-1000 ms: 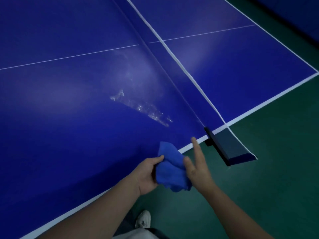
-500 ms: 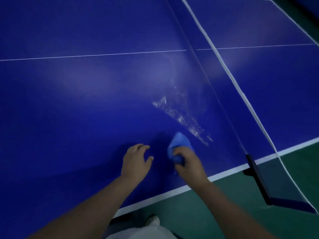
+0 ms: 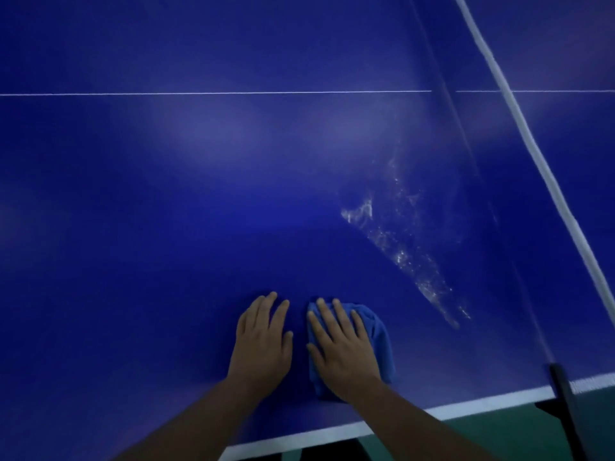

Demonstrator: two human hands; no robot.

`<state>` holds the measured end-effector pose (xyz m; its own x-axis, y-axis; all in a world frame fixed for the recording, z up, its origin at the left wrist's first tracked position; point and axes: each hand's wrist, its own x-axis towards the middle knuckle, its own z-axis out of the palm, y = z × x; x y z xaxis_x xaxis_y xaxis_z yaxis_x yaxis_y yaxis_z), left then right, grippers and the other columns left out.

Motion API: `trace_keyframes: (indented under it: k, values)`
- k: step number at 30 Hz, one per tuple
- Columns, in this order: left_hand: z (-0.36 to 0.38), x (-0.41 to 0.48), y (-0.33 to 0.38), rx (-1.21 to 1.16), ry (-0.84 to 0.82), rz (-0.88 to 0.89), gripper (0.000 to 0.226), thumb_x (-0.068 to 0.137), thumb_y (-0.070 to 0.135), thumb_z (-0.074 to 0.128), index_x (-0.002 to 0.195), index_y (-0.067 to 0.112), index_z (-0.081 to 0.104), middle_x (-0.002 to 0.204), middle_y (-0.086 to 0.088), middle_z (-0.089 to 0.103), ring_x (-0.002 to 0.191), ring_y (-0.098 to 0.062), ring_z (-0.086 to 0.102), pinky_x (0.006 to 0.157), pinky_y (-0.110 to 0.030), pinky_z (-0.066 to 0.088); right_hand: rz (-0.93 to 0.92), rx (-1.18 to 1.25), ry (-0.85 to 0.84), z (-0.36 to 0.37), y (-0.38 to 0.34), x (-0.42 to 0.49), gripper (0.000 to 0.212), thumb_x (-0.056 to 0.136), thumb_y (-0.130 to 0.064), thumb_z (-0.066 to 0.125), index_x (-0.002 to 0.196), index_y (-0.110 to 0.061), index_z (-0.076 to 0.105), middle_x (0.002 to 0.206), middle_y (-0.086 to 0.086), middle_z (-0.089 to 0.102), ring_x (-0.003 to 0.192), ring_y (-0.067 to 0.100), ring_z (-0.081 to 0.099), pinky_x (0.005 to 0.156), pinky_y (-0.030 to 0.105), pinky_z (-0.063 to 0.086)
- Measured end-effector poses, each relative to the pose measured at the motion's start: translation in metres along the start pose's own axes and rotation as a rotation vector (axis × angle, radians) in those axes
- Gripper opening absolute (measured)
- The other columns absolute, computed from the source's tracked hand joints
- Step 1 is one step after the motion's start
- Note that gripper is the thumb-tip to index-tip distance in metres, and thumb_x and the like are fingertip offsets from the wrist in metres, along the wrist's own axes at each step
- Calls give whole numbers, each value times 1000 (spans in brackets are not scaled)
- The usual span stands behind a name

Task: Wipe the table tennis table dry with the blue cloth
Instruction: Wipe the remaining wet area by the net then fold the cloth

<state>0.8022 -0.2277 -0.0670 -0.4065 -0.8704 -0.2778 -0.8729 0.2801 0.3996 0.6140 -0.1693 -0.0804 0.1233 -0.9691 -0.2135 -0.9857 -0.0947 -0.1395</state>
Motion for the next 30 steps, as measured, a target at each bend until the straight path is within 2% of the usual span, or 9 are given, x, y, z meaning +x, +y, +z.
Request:
trace_keyframes:
  k: [5,10,16,18,21,24,26,28,30]
  values:
    - [-2,36,-12,52,119,-80,53,93,36,37,136,12,54,147,-16,46,137,-32,35,113,-50,29,-76,98,87,-7,-10,94,48,104,-45,32,147,-28,43,162,-5,32,149,27,27,116,51,21]
    - [-14,80,-8,48,168,-198,56,93,40,36,140,12,52,152,-17,38,141,-33,29,114,-55,28,-124,114,203,-35,23,205,37,99,-39,37,121,-27,63,147,-3,53,129,30,51,97,50,46]
    - [-33,149,-8,111,128,-203,70,97,52,27,152,10,36,162,-16,19,150,-33,14,122,-55,11,256,133,300,-72,144,257,34,100,-28,47,128,-16,63,142,5,57,119,36,53,88,50,45]
    - [-44,177,-12,116,149,-197,72,97,52,26,154,9,32,163,-17,17,151,-33,11,122,-55,10,79,109,326,-65,133,243,38,99,-26,43,130,-11,59,135,10,60,114,37,58,87,49,49]
    - [-61,217,-21,152,163,-192,75,98,54,22,156,6,27,164,-19,12,152,-33,7,122,-56,8,-437,35,243,-51,89,227,43,98,-31,43,134,-17,60,143,1,56,127,28,52,97,44,43]
    - [-77,247,-31,154,37,-221,97,89,75,4,160,9,2,165,-16,-17,151,-30,-20,122,-55,-9,-534,24,285,-63,99,314,45,96,-26,41,132,-12,64,141,4,59,123,32,57,95,43,48]
    - [-85,256,-35,143,-126,-254,116,70,94,-2,152,17,-28,151,-10,-47,139,-27,-45,117,-53,-22,-389,-28,236,-83,129,378,44,95,-21,39,126,-5,66,135,14,62,113,38,63,94,46,52]
    - [-93,260,-35,163,-323,-256,134,60,103,22,141,20,-45,140,-9,-60,129,-29,-56,113,-57,-26,-207,-82,212,-90,159,405,46,102,-21,30,131,-2,61,143,17,55,123,39,56,103,49,44]
    - [-98,258,-34,162,-403,-245,151,51,103,43,134,19,-51,135,-9,-63,125,-31,-59,110,-60,-28,-234,-157,245,-78,159,383,50,106,-23,23,139,-3,55,151,14,48,137,36,45,108,51,37]
